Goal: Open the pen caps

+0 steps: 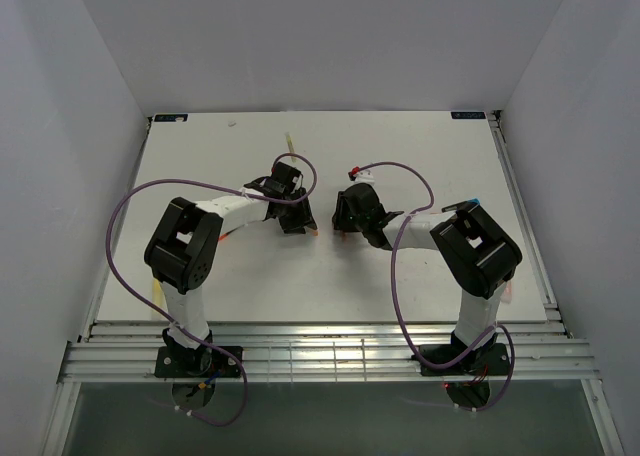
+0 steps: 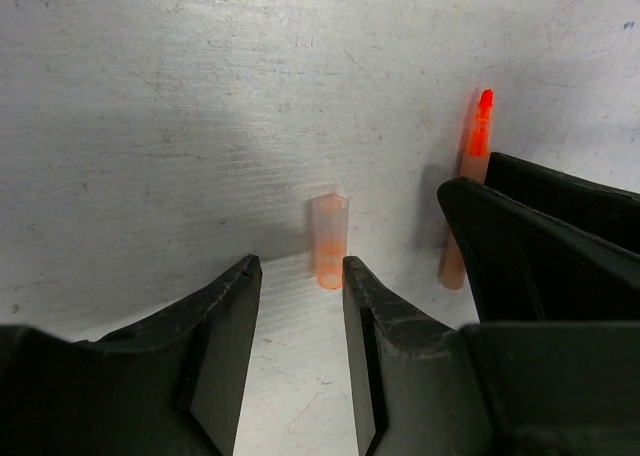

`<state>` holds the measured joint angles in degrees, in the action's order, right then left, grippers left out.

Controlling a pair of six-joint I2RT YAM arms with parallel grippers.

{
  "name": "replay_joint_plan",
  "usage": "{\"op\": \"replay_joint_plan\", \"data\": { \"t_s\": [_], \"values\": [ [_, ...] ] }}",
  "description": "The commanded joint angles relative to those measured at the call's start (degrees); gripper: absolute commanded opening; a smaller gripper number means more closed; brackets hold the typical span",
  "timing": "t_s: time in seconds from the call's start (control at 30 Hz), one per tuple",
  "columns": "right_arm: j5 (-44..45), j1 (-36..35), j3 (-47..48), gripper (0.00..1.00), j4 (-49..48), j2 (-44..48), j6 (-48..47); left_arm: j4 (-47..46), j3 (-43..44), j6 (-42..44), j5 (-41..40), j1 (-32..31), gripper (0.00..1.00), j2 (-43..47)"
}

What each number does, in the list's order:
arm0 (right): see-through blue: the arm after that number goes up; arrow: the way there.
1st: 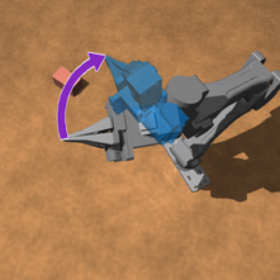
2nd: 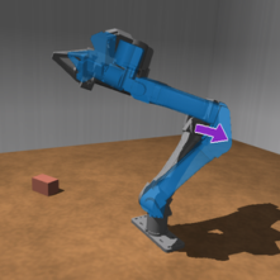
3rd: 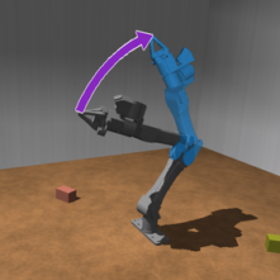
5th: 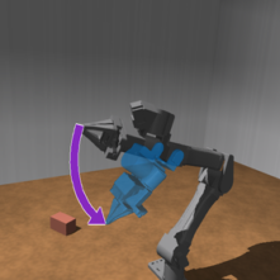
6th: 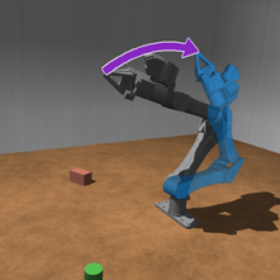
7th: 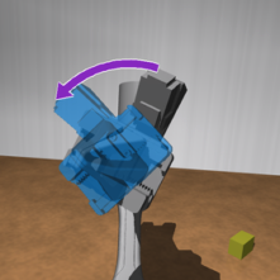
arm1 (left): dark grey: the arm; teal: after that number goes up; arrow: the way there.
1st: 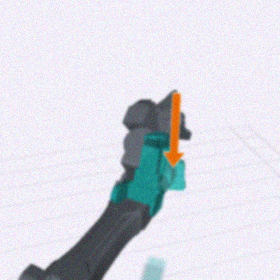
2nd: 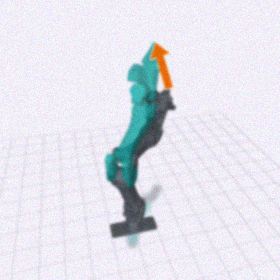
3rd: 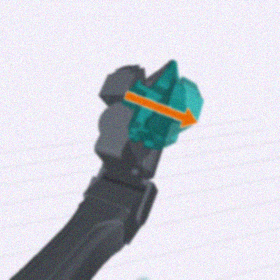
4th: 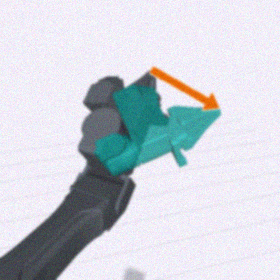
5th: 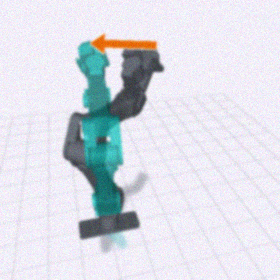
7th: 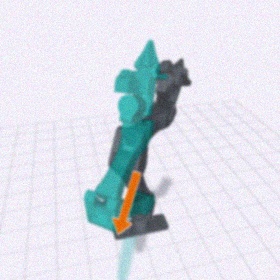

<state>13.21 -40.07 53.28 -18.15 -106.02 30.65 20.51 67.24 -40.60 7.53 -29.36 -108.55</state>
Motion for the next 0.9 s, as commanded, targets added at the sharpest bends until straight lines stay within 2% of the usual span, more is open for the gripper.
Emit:
{"op": "replay_joint_plan", "data": {
  "t_s": [0.0,0.37,0.57,0.73,0.87],
  "values": [
    [0.1,0.3,0.0,0.41,3.0,-1.4,0.0,6.8,-2.9,0.9,-5.5,0.3,0.51,-3.2],
    [-0.1,0.8,0.3,0.45,3.8,-0.6,-1.3,6.6,-3.1,0.6,-6.2,0.5,0.53,-2.6],
    [0.6,1.0,0.3,0.49,4.7,1.6,-1.9,6.3,-3.7,0.2,-8.9,1.3,0.56,2.3],
    [0.8,0.9,1.2,0.55,8.0,6.2,-2.2,8.4,2.5,3.1,-8.8,6.8,0.59,5.0],
    [-0.6,0.9,2.7,0.70,12.4,9.3,-3.0,11.1,13.5,6.9,-7.6,12.0,0.60,0.3]
  ]
}}
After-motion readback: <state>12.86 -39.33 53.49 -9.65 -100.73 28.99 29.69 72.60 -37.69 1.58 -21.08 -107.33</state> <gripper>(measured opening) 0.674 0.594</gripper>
